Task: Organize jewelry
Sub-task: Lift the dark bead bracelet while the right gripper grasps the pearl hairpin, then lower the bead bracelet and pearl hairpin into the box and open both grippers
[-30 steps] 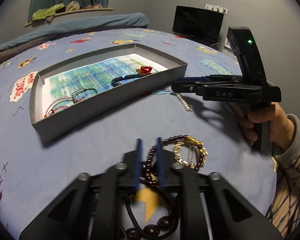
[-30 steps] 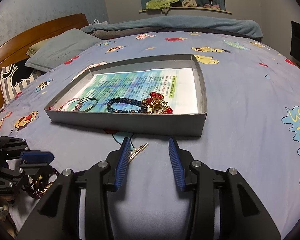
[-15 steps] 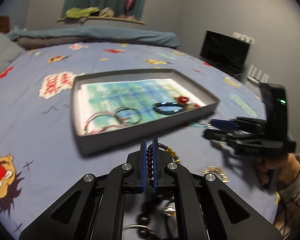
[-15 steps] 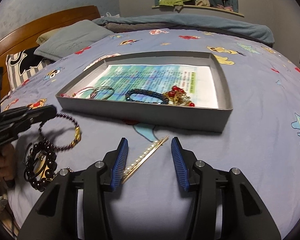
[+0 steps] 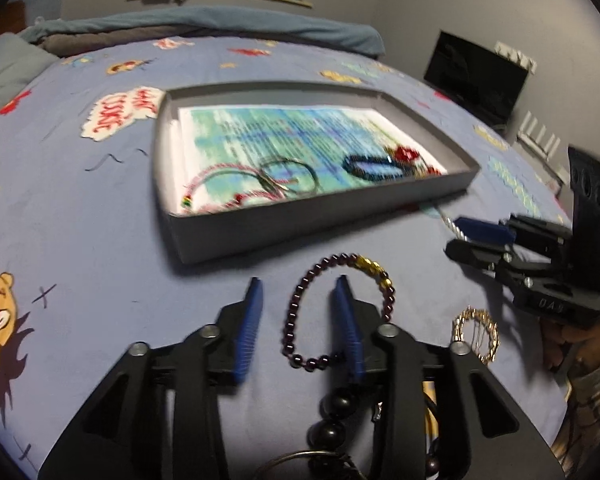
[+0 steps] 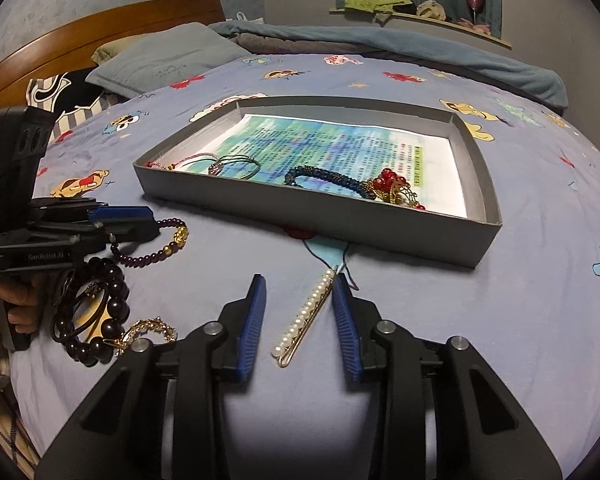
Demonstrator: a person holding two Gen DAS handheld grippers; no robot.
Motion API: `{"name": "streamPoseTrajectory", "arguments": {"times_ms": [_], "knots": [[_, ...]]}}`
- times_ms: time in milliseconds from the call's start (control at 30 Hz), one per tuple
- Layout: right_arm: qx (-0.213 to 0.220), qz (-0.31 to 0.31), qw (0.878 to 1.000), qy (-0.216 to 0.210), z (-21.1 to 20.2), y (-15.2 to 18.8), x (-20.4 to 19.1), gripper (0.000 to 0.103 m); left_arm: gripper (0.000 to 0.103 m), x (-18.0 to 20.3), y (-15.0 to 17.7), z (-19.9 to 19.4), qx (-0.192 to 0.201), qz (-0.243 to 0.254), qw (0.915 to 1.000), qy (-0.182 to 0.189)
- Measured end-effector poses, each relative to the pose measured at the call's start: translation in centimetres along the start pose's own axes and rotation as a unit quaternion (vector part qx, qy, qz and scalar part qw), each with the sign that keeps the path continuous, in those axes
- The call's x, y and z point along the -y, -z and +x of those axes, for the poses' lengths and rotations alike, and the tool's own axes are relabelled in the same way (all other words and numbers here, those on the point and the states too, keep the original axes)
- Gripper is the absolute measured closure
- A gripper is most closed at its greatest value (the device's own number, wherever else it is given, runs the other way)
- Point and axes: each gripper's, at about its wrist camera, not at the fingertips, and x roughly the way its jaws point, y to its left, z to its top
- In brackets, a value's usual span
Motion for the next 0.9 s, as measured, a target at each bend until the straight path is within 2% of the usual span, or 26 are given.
{"name": "streamPoseTrajectory", "arguments": {"times_ms": [33, 67, 167, 200, 233, 300, 433, 600, 700, 900], "knots": [[0.0, -0.003, 1.0, -0.003, 0.0, 0.0, -0.1, 0.075, 0.057, 0.2, 0.0, 0.1, -0.002, 0.005, 1.0, -0.002], [-0.003, -0.006, 1.0, -0.009, 0.1, 0.0, -0.3, 0.084, 0.056, 0.4, 0.1, 0.2, -0.004, 0.011, 0.9999, -0.006], [-0.004, -0.022, 1.0, -0.004, 0.3, 0.1, -0.9, 0.091, 0.057, 0.4, 0.1, 0.5, -0.01, 0.015, 0.9998, -0.009], [-0.004, -0.025, 1.0, -0.006, 0.3, 0.1, -1.0, 0.095, 0.065, 0.4, 0.1, 0.5, -0.01, 0.015, 0.9998, -0.01], [-0.003, -0.027, 1.0, -0.004, 0.2, 0.1, -1.1, 0.095, 0.081, 0.5, 0.1, 0.4, -0.01, 0.019, 0.9997, -0.012], [0.001, -0.03, 1.0, -0.005, 0.1, 0.0, -1.3, 0.095, 0.097, 0.9, 0.2, 0.2, -0.006, 0.027, 0.9995, -0.013], [0.011, -0.033, 0.999, -0.01, -0.5, -0.1, -1.4, 0.095, 0.097, 1.1, -0.1, -1.0, 0.02, 0.023, 0.9995, -0.005], [0.029, -0.034, 0.999, -0.023, -1.5, -0.6, -1.6, 0.095, 0.097, 1.5, -0.9, -3.4, 0.077, 0.008, 0.996, 0.044], [0.046, -0.028, 0.998, -0.035, -2.6, -1.1, -1.6, 0.095, 0.097, 2.0, -1.5, -4.5, 0.101, 0.008, 0.9931, 0.059], [0.074, -0.013, 0.996, -0.041, -4.0, -2.3, -1.1, 0.095, 0.097, 2.9, -2.8, -5.5, 0.139, 0.007, 0.9883, 0.064]]}}
